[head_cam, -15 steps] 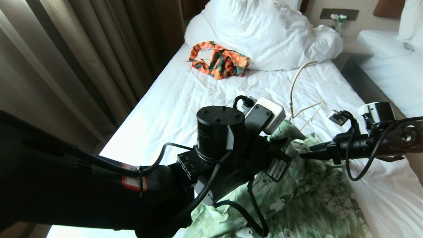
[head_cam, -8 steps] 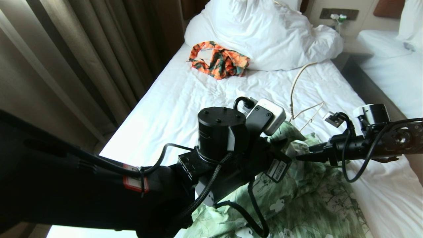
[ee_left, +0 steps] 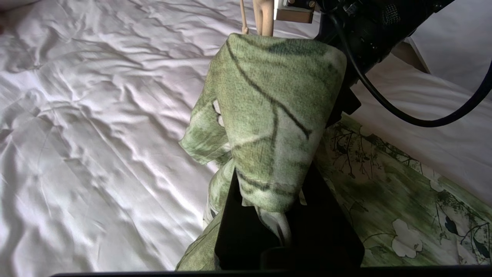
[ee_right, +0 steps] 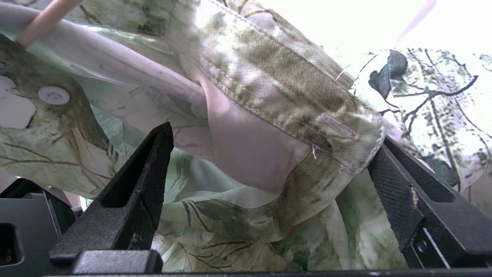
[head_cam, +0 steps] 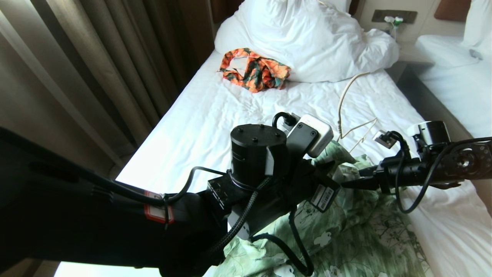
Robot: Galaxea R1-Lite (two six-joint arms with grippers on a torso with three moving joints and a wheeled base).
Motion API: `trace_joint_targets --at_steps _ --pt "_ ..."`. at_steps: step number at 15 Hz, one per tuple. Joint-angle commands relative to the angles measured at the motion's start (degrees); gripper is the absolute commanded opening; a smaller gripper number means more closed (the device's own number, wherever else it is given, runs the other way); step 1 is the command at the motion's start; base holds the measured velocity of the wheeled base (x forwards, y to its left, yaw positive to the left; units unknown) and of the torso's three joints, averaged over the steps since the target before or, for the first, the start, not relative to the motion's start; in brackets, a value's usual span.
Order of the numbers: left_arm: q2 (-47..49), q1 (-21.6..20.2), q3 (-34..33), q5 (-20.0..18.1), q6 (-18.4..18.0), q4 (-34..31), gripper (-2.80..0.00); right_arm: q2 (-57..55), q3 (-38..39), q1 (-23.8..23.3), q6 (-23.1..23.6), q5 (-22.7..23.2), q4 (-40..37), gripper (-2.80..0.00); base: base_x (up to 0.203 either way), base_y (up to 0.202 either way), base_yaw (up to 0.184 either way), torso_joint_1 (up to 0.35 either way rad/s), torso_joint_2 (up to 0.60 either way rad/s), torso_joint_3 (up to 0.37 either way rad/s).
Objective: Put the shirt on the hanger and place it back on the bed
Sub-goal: Hook the other side of the shirt onto the hanger
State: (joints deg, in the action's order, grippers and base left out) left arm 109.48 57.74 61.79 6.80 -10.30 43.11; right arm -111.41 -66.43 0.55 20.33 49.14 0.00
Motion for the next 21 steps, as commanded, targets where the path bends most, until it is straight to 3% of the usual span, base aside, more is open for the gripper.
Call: trace_joint_targets --at_steps 1,2,3,10,16,21 --pt "-0.14 0.01 -0.09 0.05 -0.07 0.31 -2.80 0.22 -0.03 0.07 0.14 0.25 0.00 0.00 0.000 0.000 0.000 0.000 0.00 0.000" --pt "-0.15 0.01 -0.18 0.05 -0.07 0.31 -2.80 0.23 0.07 0.07 0.14 0.25 0.00 0.00 0.000 0.000 0.000 0.000 0.00 0.000" --pt "-0.15 0.01 -0.18 0.05 -0.07 0.31 -2.80 0.32 0.16 0.09 0.14 0.25 0.00 -2.80 0.000 0.000 0.000 0.000 0.00 0.000" --pt "-0.73 0.01 -0.77 0.29 0.04 0.40 -2.80 0.72 0.20 0.02 -0.83 0.08 -0.03 -2.80 0.000 0.000 0.000 0.000 0.00 0.000" --pt "-0.59 0.01 -3.51 0.49 0.25 0.66 -2.80 2.73 0.19 -5.15 -1.53 0.17 -0.52 -2.80 0.000 0.000 0.000 0.000 0.00 0.000" --pt "-0.47 0.32 -6.92 1.11 2.72 0.79 -2.80 4.32 0.16 -9.56 -1.53 0.25 -0.70 -2.80 0.000 0.000 0.000 0.000 0.00 0.000"
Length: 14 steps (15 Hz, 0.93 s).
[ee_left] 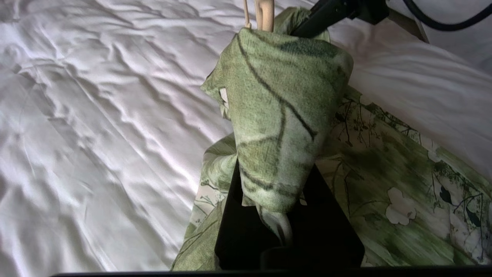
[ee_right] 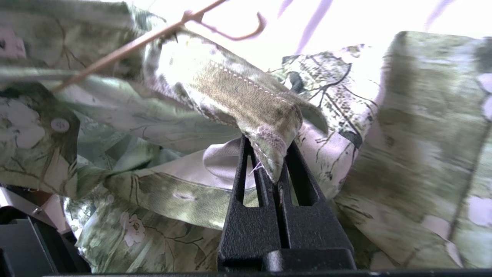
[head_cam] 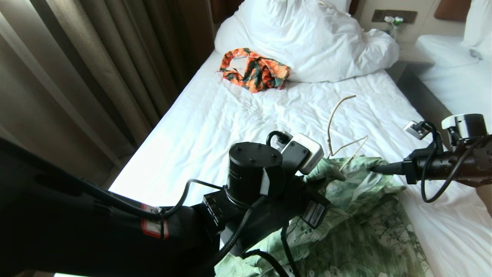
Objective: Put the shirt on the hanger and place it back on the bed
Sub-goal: Hook the other side of the shirt onto the hanger
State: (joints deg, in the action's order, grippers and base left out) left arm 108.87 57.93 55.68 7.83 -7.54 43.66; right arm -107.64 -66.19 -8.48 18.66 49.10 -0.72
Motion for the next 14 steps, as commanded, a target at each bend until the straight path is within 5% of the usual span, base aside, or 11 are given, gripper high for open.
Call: trace_joint_targets --at_steps 1,14 --pt "0.24 0.22 -1.95 0.05 0.04 0.35 -2.80 0.77 -0.08 -0.81 0.14 0.29 -0.07 -2.80 0.000 0.000 0.000 0.000 0.00 0.000" --pt "-4.72 5.85 -4.32 1.93 2.94 0.37 -2.80 0.24 -1.22 -0.92 0.06 0.29 0.46 -2.80 0.000 0.000 0.000 0.000 0.00 0.000"
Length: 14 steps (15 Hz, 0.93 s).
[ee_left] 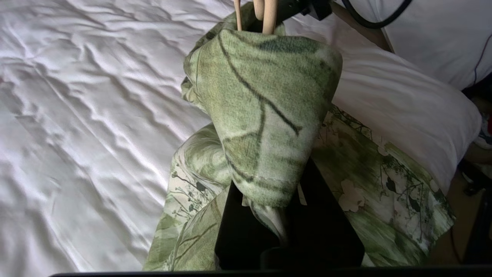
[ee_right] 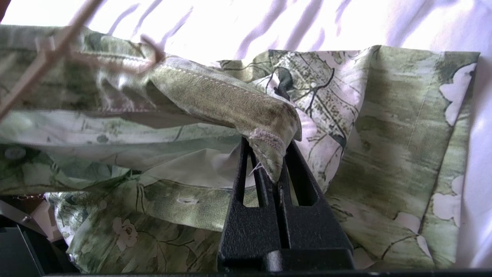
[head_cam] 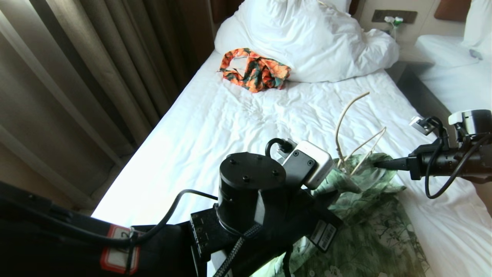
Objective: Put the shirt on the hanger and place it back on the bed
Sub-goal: Hook the other side of the shirt onto the hanger
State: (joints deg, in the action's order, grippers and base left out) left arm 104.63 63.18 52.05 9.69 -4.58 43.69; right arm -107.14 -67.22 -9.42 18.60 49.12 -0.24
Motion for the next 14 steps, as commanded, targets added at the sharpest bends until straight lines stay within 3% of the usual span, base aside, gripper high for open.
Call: trace_joint_targets --at_steps 1,14 --pt "-0.61 1.46 -0.95 0.05 0.08 0.34 -2.80 -0.17 -0.28 0.02 0.12 0.28 -0.01 -2.80 0.000 0.000 0.000 0.000 0.00 0.000" --pt "1.63 0.89 -4.68 0.86 1.06 0.43 -2.80 3.73 -1.07 -0.60 -2.91 0.28 -0.48 -2.80 0.000 0.000 0.000 0.000 0.00 0.000"
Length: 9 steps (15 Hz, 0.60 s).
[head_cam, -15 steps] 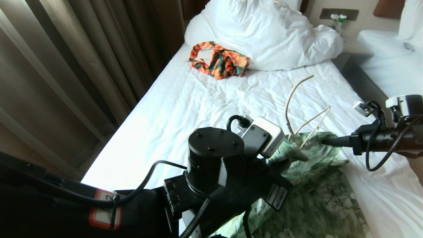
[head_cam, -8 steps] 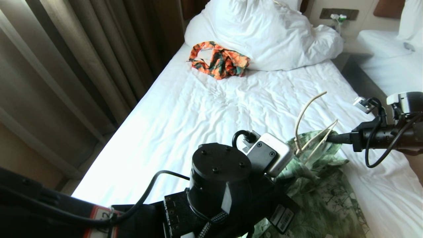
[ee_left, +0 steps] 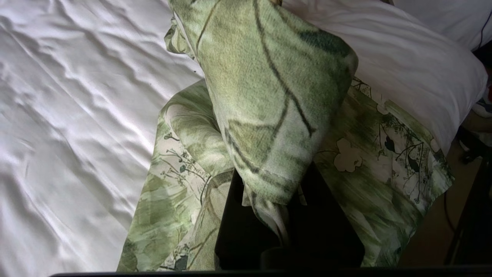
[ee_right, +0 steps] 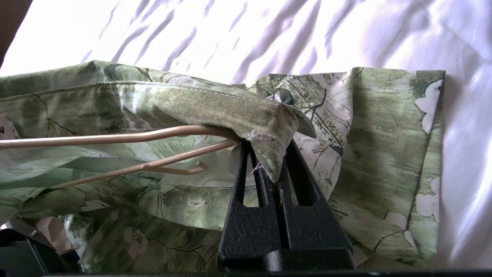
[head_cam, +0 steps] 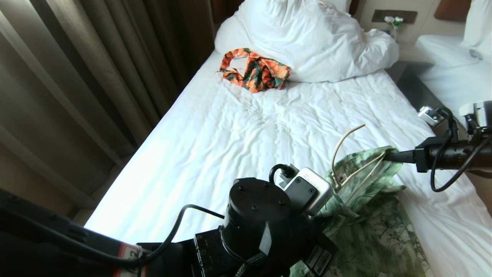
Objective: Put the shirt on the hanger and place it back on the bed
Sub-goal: Hook the other side of the shirt onto the hanger
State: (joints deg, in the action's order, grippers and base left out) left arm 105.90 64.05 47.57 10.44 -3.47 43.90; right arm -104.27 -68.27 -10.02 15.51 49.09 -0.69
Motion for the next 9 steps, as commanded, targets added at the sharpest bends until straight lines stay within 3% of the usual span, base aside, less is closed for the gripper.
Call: trace_joint_targets --at_steps 1,9 --pt "0.27 0.02 -0.46 0.11 -0.04 0.22 -2.80 1.16 -0.02 0.00 -0.03 0.30 -0.02 -2.80 0.000 0.000 0.000 0.000 0.00 0.000" --pt "-1.41 0.76 -1.45 1.11 -0.21 0.16 -2.80 3.98 0.12 0.44 -0.76 -0.40 -0.16 -2.80 0.000 0.000 0.000 0.000 0.00 0.000"
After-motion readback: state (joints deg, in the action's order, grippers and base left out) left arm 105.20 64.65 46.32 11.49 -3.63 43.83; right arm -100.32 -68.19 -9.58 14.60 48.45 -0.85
